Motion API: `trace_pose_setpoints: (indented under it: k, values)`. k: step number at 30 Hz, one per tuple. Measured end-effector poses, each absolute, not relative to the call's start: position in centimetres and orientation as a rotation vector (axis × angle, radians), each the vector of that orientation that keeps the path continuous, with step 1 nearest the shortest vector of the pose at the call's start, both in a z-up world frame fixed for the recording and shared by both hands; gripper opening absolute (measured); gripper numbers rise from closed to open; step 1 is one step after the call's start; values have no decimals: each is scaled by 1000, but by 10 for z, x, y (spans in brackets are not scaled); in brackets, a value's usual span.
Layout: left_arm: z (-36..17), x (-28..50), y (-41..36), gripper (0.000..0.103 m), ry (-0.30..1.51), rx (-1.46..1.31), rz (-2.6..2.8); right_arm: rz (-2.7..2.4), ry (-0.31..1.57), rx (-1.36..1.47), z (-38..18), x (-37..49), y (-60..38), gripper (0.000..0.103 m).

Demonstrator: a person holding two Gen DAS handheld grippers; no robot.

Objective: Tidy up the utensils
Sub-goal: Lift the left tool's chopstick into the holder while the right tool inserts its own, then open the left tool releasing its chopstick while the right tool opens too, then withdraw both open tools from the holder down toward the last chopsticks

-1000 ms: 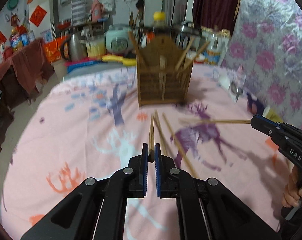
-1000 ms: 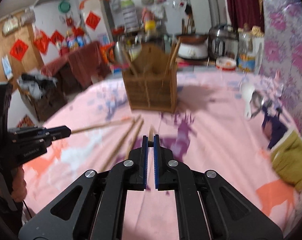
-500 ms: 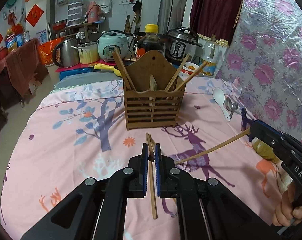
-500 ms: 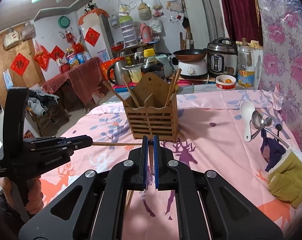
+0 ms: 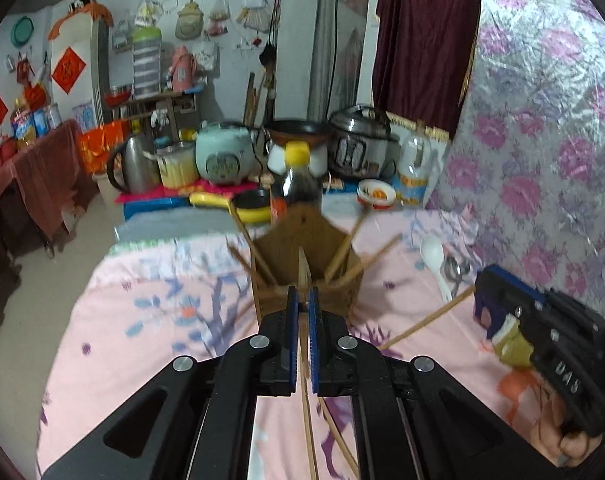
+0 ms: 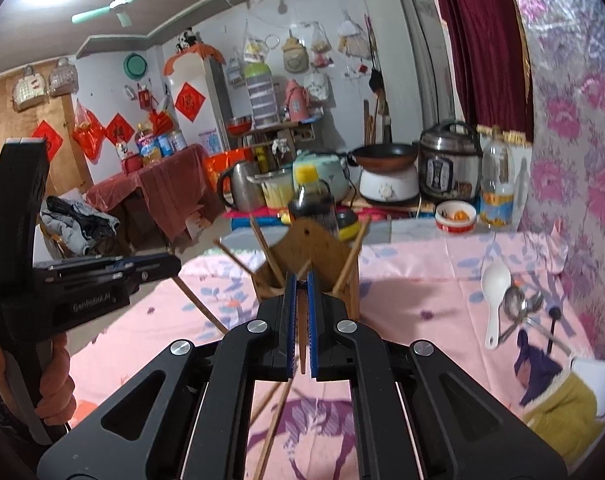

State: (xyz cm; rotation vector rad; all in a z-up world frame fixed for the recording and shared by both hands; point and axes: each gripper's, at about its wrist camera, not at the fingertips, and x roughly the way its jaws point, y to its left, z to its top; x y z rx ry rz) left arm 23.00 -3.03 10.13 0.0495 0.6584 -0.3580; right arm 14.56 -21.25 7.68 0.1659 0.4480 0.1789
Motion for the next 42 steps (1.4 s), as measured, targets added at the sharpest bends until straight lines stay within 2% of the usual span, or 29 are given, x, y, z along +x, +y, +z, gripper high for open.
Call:
trace_pose_setpoints:
  k: [6, 11, 23, 27, 30, 31, 33, 34, 35, 36, 38, 42]
  values:
    - [153, 246, -30, 5, 533, 32, -332, 160, 349, 183, 107, 161, -214, 6]
    - [167, 262, -29, 5, 446, 9, -270, 123, 285, 215, 119, 181, -216, 6]
    - [104, 321, -22, 5, 515, -99, -247, 97, 193, 247, 91, 235, -216, 6]
    - [87, 329, -25, 5, 523, -94, -237, 85, 258, 222, 77, 259, -215, 6]
    - [74, 340, -31, 6, 578, -68, -242, 128, 381, 223, 60, 285, -215, 7]
    - [69, 344, -32, 7, 601, -69, -246, 122, 419, 228, 54, 291, -215, 11]
    - [63, 349, -30, 28, 636, -77, -248, 107, 420, 256, 51, 292, -218, 12]
    - [61, 351, -27, 57, 642, -92, -246, 105, 416, 253, 52, 291, -220, 14]
    - [62, 349, -25, 73, 635, -106, -237, 98, 411, 247, 53, 289, -220, 16]
    - [63, 348, -23, 76, 623, -116, -222, 81, 398, 239, 54, 286, -221, 19]
    - [66, 345, -19, 80, 615, -121, -216, 63, 384, 229, 55, 283, -221, 30]
    - [68, 345, -11, 90, 619, -159, -221, 52, 372, 233, 57, 280, -222, 39]
